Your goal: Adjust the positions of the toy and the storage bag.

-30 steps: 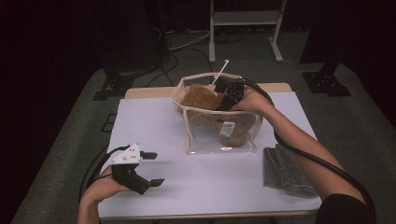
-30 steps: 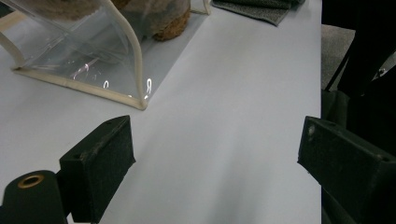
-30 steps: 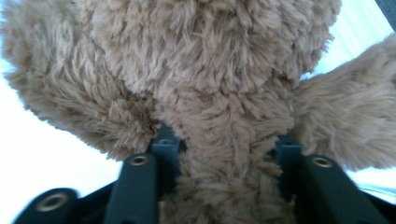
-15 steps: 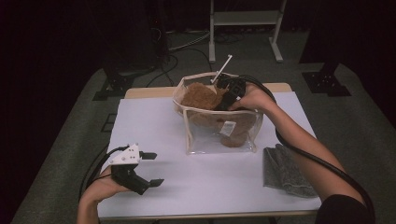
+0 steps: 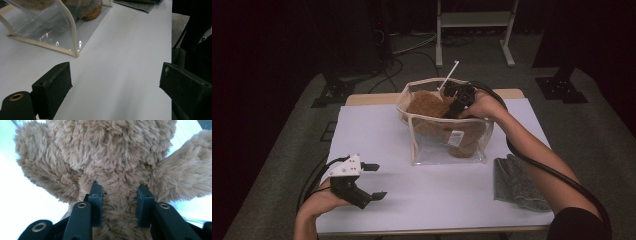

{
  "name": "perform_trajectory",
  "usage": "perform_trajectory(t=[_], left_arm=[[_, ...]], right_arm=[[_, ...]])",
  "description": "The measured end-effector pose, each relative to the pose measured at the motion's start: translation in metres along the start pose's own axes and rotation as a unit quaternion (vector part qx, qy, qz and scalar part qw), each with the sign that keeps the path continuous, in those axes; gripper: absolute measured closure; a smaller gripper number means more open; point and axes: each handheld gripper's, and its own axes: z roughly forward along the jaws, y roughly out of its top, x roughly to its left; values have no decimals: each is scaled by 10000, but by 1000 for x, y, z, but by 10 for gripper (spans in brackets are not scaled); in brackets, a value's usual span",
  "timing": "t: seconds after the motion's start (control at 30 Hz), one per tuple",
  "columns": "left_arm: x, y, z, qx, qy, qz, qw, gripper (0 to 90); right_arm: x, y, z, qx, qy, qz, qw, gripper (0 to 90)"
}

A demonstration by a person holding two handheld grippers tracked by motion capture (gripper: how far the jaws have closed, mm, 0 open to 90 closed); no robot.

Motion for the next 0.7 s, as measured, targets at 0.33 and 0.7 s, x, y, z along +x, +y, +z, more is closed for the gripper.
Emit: perform_trajectory(t=[0.33, 0.7], left_arm=[[-1, 0, 0, -25, 3, -13, 10000, 94], [1, 1, 2, -46, -9, 5, 10000, 94]], right_arm=[[-4, -5, -15, -399, 75, 195, 9990, 503], [-7, -24, -59, -1122, 112, 345, 9930, 412]])
